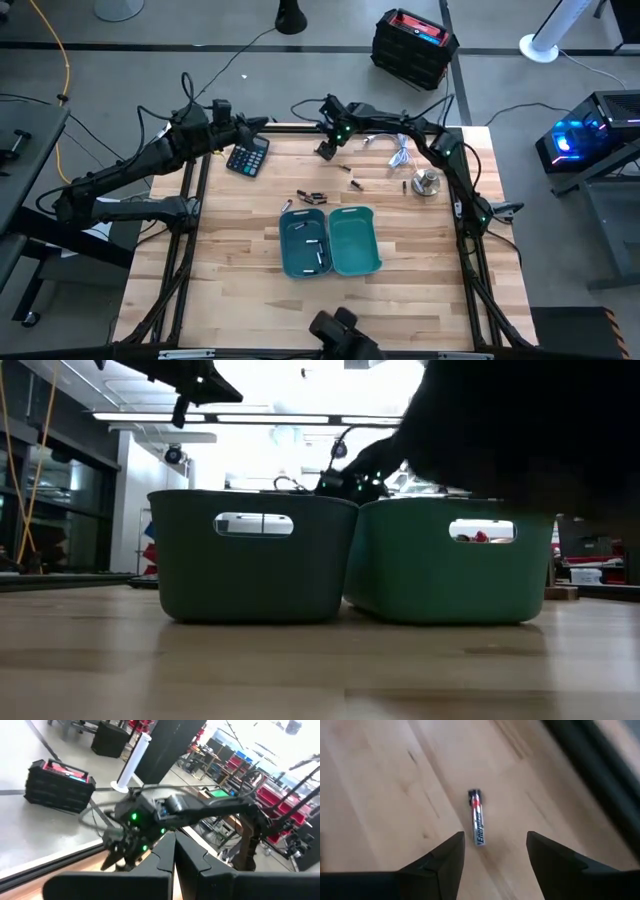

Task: Sort batteries
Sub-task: Put the silver battery into the blue bin

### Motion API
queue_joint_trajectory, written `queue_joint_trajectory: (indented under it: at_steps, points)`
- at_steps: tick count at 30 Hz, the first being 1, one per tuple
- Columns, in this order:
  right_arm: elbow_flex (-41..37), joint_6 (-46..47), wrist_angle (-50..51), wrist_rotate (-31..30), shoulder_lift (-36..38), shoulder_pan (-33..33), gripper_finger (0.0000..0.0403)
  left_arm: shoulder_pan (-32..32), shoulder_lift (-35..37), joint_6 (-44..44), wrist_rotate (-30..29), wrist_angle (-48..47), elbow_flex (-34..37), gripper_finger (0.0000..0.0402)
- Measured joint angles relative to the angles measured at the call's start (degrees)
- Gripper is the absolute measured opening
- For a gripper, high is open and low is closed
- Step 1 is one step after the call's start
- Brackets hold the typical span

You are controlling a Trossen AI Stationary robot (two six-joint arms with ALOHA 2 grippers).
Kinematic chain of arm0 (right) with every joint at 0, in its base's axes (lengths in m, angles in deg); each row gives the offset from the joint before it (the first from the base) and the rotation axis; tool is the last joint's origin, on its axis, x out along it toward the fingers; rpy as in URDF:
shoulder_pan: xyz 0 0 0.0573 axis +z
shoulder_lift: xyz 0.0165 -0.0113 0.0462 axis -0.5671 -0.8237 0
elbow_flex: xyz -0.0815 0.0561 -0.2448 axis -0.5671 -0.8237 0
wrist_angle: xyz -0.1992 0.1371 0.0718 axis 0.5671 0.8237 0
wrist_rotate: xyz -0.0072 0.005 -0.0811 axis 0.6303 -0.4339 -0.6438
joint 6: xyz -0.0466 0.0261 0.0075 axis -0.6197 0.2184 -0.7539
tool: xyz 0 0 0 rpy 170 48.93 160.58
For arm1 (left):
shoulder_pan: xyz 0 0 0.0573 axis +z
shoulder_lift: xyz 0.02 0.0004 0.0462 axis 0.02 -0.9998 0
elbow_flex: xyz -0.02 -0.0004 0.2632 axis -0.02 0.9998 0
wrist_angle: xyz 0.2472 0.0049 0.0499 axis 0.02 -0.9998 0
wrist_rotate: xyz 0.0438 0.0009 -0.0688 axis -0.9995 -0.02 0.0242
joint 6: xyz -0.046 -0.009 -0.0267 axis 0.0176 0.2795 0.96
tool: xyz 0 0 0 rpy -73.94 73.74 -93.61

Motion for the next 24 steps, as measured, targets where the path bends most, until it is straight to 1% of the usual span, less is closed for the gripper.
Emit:
queue_joint_trajectory:
  at_steps: [3,6,7,10,14,18,24]
  points:
    - [0.42,1.5,0.06,0.32,-0.99,0.45,0.0206,0.0,-0.04,0.04,-0.31,0.03,0.0,0.0]
    - [2.03,0.68,-0.37,0.49,-0.92,1.25,0.0206,0.0,-0.04,0.04,-0.4,0.03,-0.04,0.0]
    - [2.41,-0.26,-0.26,-0.09,-0.92,1.7,0.0206,0.0,-0.04,0.05,-0.4,0.01,-0.04,0.0]
    - [3.36,-1.88,-0.17,-5.76,-1.59,3.47,0.0204,0.0,-0.04,0.62,-0.4,-0.01,-0.04,0.0]
    - [4.25,-0.48,1.19,-4.96,-3.42,4.65,0.0182,-0.02,-0.04,0.91,-0.38,-0.03,-0.02,0.0]
    - [5.59,1.35,2.04,-8.46,-3.84,5.7,0.0151,-0.02,-0.04,0.92,-0.37,-0.04,-0.04,0.0]
    - [5.7,-1.61,2.11,-8.63,-4.16,5.98,0.0133,-0.02,-0.04,0.93,-0.21,-0.08,-0.04,0.0]
